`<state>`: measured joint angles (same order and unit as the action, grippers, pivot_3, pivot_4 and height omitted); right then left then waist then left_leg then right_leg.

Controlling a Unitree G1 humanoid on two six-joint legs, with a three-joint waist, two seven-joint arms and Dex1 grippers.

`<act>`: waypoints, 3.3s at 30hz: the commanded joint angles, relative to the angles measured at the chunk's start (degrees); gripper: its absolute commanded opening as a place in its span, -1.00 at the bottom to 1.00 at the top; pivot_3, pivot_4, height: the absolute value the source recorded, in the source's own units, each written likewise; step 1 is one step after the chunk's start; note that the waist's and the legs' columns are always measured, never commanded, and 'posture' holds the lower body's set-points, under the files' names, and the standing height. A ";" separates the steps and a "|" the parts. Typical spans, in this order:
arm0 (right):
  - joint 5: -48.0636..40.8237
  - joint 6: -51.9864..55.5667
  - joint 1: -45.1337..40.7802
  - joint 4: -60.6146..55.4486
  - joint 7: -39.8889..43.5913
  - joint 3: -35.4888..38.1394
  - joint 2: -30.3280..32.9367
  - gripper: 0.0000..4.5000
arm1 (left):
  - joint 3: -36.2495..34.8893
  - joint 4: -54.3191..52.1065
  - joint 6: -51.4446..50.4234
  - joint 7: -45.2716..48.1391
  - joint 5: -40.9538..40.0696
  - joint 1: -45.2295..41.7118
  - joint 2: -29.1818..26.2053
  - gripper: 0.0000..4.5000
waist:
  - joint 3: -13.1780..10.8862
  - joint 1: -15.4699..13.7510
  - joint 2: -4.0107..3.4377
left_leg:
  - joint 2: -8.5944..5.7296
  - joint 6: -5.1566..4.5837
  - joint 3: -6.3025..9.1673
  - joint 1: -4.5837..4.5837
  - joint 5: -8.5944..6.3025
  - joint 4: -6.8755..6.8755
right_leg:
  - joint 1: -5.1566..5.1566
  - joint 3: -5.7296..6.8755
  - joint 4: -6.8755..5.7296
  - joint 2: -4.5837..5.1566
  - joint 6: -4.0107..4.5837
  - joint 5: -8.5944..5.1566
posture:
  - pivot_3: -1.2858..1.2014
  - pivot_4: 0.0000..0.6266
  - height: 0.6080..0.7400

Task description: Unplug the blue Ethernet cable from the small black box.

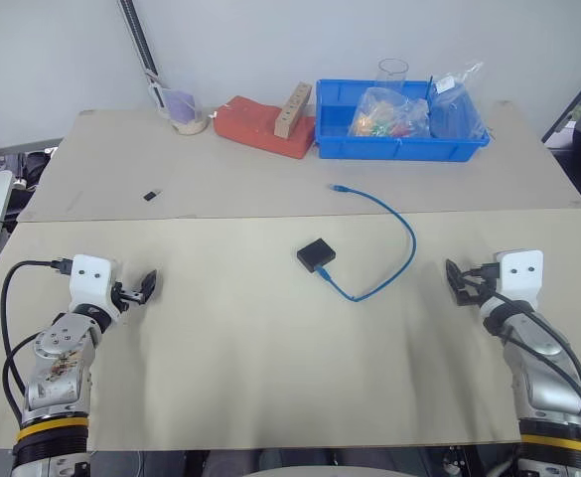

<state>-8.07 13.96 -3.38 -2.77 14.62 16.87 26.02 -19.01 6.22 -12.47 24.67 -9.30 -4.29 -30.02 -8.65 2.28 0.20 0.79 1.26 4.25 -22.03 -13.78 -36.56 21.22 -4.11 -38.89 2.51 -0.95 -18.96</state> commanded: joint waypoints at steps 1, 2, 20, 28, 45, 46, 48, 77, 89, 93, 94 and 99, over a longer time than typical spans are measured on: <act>-3.86 3.12 -0.75 -6.07 5.78 0.98 4.62 1.00 | 0.54 -6.87 -1.41 6.55 -5.21 -0.22 -2.77 0.99 | 0.00 -0.01 0.00 | 0.00 0.00 0.00 0.00 0.00 0.00 | 0.00 0.00 0.00 0.00 0.00 0.00 | 0.03 -0.52 1.00; -7.33 7.40 -0.90 -10.71 11.25 -0.14 8.08 1.00 | 2.43 -11.54 -2.59 12.51 -8.16 0.06 -4.67 0.99 | -0.05 -0.03 -0.05 | 0.00 0.00 0.00 -0.03 0.00 -0.02 | 0.01 0.00 -0.01 0.00 0.00 0.00 | 0.03 -0.52 1.00; -9.55 26.74 -15.35 -13.08 15.08 -30.73 2.42 1.00 | 15.57 -25.75 -10.52 42.34 -20.85 -13.67 -18.87 0.99 | -0.02 -0.05 -0.02 | -0.03 -0.01 0.16 -0.12 0.00 0.00 | -0.13 0.15 0.35 -0.09 0.03 -0.03 | 0.03 -0.52 1.00; -5.24 22.85 -15.65 -8.00 12.72 -31.08 -3.04 0.47 | 14.63 -25.90 -9.81 42.11 -19.83 -12.32 -19.53 1.00 | -0.02 0.44 -0.02 | 0.04 -0.02 0.16 0.03 0.00 -0.05 | -0.09 0.13 0.06 -0.17 0.03 -0.03 | 0.03 -0.52 1.00; 10.83 -23.40 -19.79 -3.65 27.54 -33.05 11.14 -0.98 | 11.09 -16.87 -36.51 34.26 -36.49 -19.35 -14.30 1.00 | -0.08 0.16 -0.03 | -0.08 -0.02 0.17 -0.10 0.00 -0.24 | 0.00 0.16 0.03 -0.07 -0.05 -0.08 | 0.03 -0.52 1.00; 12.57 -30.68 -21.30 -1.45 28.16 -33.53 12.56 -0.98 | 11.14 -15.74 -39.23 33.96 -38.19 -20.55 -13.73 1.00 | -0.09 0.29 0.01 | -0.09 -0.02 0.16 -0.08 0.00 -0.27 | -0.01 0.16 0.03 -0.06 -0.07 -0.08 | 0.03 -0.52 1.00; 14.14 -41.07 -24.32 2.41 28.72 -34.21 13.60 -0.98 | 11.37 -13.74 -43.36 33.30 -40.70 -22.73 -12.44 1.00 | -0.09 0.40 0.05 | -0.03 -0.02 0.16 0.00 -0.01 -0.25 | -0.06 0.17 0.00 -0.13 -0.06 -0.08 | 0.03 -0.52 1.00; -2.26 -38.79 -34.12 6.95 45.54 -38.14 10.93 -0.33 | 16.74 -14.42 -39.12 37.65 -37.34 -26.32 -7.31 -0.76 | -0.08 0.27 0.05 | 0.02 0.02 0.17 -0.04 0.02 -0.29 | -0.08 0.15 -0.12 -0.12 -0.04 -0.07 | 0.03 -0.52 1.00; -30.97 26.37 -42.11 -2.60 50.33 -33.24 13.28 0.49 | 18.68 -13.70 -33.97 43.30 -34.55 -27.14 -7.59 -0.76 | -0.08 0.13 0.04 | 0.00 -0.02 0.30 -0.06 0.00 -0.28 | -0.09 0.23 -0.02 -0.12 -0.03 -0.07 | 0.03 -0.52 1.00; -29.64 29.32 -42.00 -1.47 52.14 -33.60 12.70 0.49 | 18.49 -13.81 -33.95 43.70 -34.45 -27.27 -7.58 -0.76 | -0.08 0.15 0.04 | -0.02 -0.02 0.28 -0.10 0.00 -0.29 | -0.07 0.23 -0.02 -0.11 -0.03 -0.07 | 0.03 -0.52 1.00; -29.31 29.76 -41.90 -1.38 52.78 -33.78 12.79 0.49 | 18.44 -13.86 -33.97 43.78 -34.43 -27.29 -7.58 -0.76 | -0.08 0.14 0.05 | -0.03 -0.02 0.27 -0.11 0.00 -0.29 | -0.05 0.23 -0.02 -0.11 -0.03 -0.07 | 0.03 -0.52 1.00; -27.03 29.70 -41.26 -0.47 53.48 -33.75 11.65 0.25 | 18.42 -13.96 -33.77 44.12 -34.14 -27.24 -7.61 -0.76 | -0.08 0.16 0.04 | -0.02 -0.02 0.28 -0.12 0.00 -0.29 | -0.05 0.23 -0.01 -0.10 -0.03 -0.07 | 0.03 -0.52 1.00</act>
<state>-35.59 44.07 -44.20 -2.66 67.47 -17.71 38.22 0.18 -6.41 -47.36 68.09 -42.87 -30.42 -37.20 -8.74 2.44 0.25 0.77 1.24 4.52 -22.14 -13.78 -36.86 21.17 -3.87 -38.90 2.40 -0.98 -19.02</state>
